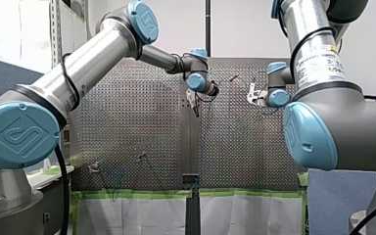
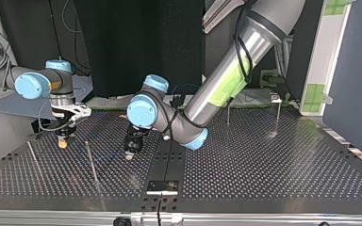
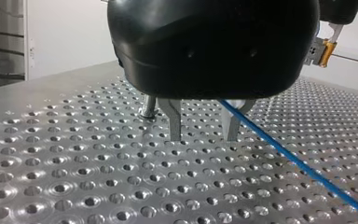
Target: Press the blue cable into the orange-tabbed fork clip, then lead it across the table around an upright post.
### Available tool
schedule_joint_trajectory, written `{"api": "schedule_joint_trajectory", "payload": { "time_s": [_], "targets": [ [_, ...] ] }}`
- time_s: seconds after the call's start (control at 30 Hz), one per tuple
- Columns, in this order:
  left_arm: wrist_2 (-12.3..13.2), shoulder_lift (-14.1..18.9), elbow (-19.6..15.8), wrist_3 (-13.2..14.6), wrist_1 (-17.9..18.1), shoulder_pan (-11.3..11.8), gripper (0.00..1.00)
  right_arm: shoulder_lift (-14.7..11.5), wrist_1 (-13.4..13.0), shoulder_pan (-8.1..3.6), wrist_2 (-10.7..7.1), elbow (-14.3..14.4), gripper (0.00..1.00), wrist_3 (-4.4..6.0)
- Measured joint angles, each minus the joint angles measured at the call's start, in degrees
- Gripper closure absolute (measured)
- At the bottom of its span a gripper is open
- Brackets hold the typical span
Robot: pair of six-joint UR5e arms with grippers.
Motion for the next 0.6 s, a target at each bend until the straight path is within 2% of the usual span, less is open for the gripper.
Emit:
{"api": "schedule_joint_trajectory", "payload": {
  "time_s": [0.1,0.17,0.2,0.23,0.27,0.6],
  "targets": [
    [-0.4,0.0,0.0,0.5,-0.4,0.0,0.61,0.1,0.0,0.05,0.0,0.0,1.0,-0.04],
    [-0.3,0.0,0.0,0.8,-0.4,0.1,0.36,0.2,0.0,0.09,0.0,0.0,1.0,-0.05],
    [0.0,0.0,0.0,0.9,-0.4,0.1,0.36,0.2,0.0,0.11,0.0,0.0,1.0,-0.05],
    [0.2,0.0,0.0,0.9,-0.4,0.1,0.21,0.3,0.0,0.13,0.0,0.0,1.0,-0.05],
    [0.4,0.0,0.0,0.9,-0.5,0.1,0.0,0.3,0.0,0.15,0.0,0.0,1.0,-0.05],
    [0.3,0.0,0.0,1.0,-0.5,0.1,0.0,0.5,-0.1,0.24,0.08,0.0,1.0,-0.05]
  ]
}}
